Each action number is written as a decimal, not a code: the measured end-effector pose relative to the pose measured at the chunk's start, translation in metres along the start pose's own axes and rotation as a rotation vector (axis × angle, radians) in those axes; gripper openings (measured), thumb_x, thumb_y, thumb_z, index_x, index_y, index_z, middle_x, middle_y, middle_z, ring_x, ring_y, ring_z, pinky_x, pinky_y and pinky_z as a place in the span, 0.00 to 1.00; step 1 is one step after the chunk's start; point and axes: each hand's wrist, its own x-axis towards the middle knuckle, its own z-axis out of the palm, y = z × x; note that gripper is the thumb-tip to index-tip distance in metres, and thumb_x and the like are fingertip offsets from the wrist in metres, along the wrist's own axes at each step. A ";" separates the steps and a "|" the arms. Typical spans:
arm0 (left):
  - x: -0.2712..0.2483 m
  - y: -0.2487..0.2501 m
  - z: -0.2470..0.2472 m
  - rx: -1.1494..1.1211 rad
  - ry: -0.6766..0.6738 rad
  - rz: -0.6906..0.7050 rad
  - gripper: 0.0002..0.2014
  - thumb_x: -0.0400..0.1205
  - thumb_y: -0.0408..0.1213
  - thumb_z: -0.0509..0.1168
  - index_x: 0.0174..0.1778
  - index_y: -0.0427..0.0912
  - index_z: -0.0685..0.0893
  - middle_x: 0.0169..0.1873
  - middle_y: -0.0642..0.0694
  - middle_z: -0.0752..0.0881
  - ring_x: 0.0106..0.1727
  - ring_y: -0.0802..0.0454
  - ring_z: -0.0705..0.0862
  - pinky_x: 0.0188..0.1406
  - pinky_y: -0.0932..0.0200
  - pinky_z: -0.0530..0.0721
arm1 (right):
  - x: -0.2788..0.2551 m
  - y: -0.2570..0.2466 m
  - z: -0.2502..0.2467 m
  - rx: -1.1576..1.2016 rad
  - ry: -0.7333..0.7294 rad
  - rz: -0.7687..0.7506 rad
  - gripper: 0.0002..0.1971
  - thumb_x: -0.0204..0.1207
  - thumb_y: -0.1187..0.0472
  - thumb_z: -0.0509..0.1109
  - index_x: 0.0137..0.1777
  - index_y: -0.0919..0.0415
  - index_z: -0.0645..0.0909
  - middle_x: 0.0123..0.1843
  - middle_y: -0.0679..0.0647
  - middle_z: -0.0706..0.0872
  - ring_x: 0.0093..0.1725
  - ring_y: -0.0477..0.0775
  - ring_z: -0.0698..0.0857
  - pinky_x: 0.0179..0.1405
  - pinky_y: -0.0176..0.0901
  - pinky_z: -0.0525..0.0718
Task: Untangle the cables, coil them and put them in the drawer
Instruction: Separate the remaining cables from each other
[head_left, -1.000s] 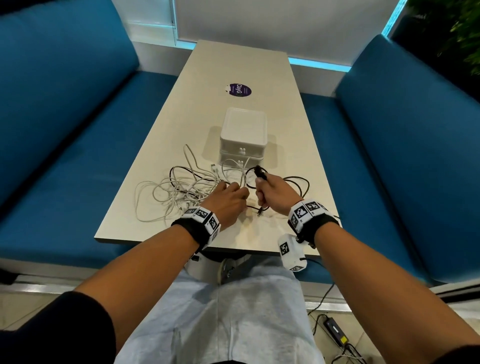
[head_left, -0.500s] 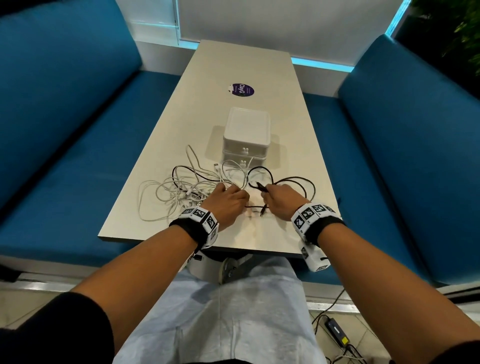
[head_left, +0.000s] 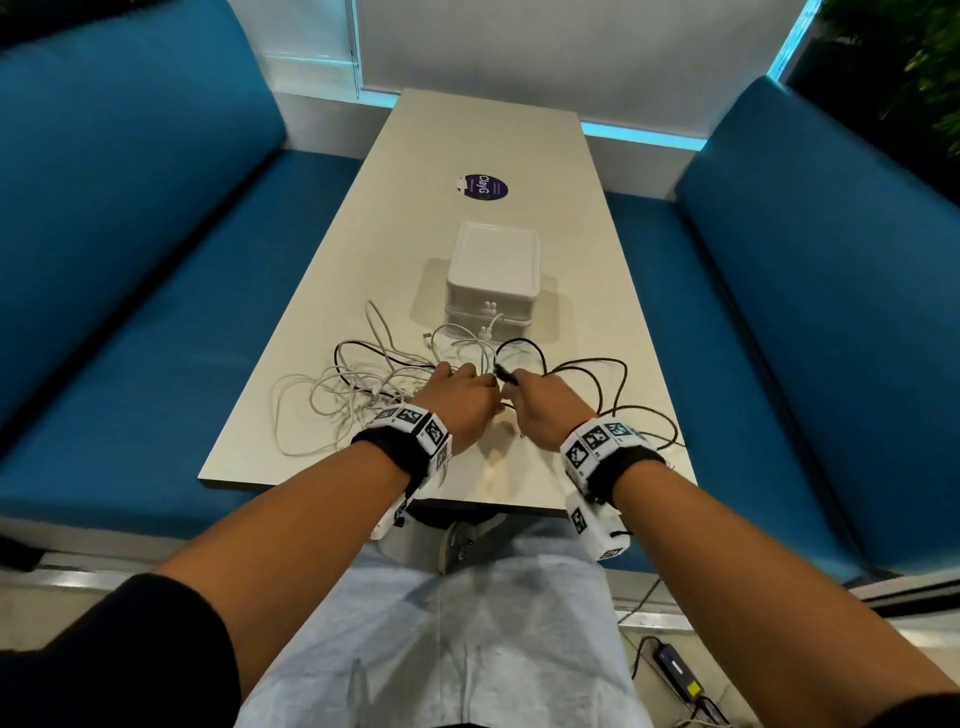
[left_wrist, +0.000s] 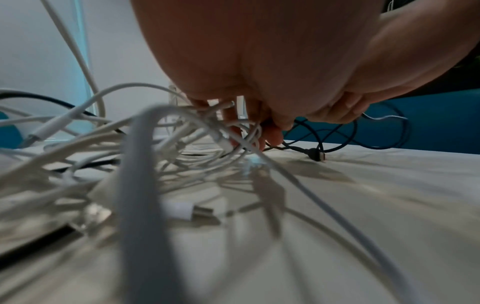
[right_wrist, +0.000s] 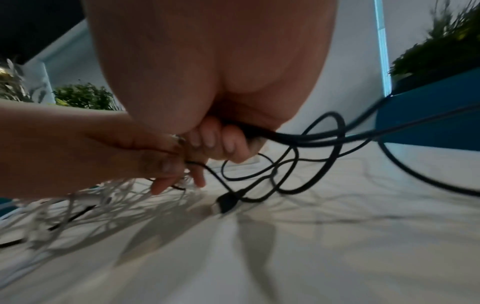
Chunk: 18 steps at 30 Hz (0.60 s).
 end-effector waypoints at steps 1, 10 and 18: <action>0.000 0.000 0.000 -0.004 -0.010 0.000 0.12 0.87 0.39 0.54 0.59 0.50 0.82 0.58 0.50 0.81 0.60 0.44 0.75 0.59 0.44 0.70 | 0.001 -0.002 0.005 0.011 -0.014 -0.005 0.13 0.87 0.55 0.55 0.56 0.62 0.77 0.51 0.66 0.87 0.51 0.69 0.84 0.45 0.52 0.79; 0.003 -0.013 0.012 -0.113 -0.031 -0.048 0.07 0.89 0.44 0.57 0.56 0.49 0.79 0.54 0.51 0.83 0.59 0.45 0.74 0.55 0.44 0.70 | -0.002 0.014 0.002 0.109 -0.089 0.008 0.12 0.84 0.51 0.60 0.43 0.52 0.82 0.43 0.54 0.88 0.44 0.57 0.86 0.42 0.45 0.76; -0.009 -0.032 0.018 -0.080 -0.064 -0.065 0.11 0.90 0.47 0.54 0.58 0.53 0.81 0.55 0.52 0.84 0.59 0.45 0.72 0.57 0.44 0.70 | -0.018 0.067 -0.024 -0.263 0.009 0.279 0.16 0.87 0.50 0.56 0.61 0.56 0.80 0.54 0.60 0.85 0.51 0.65 0.85 0.42 0.48 0.78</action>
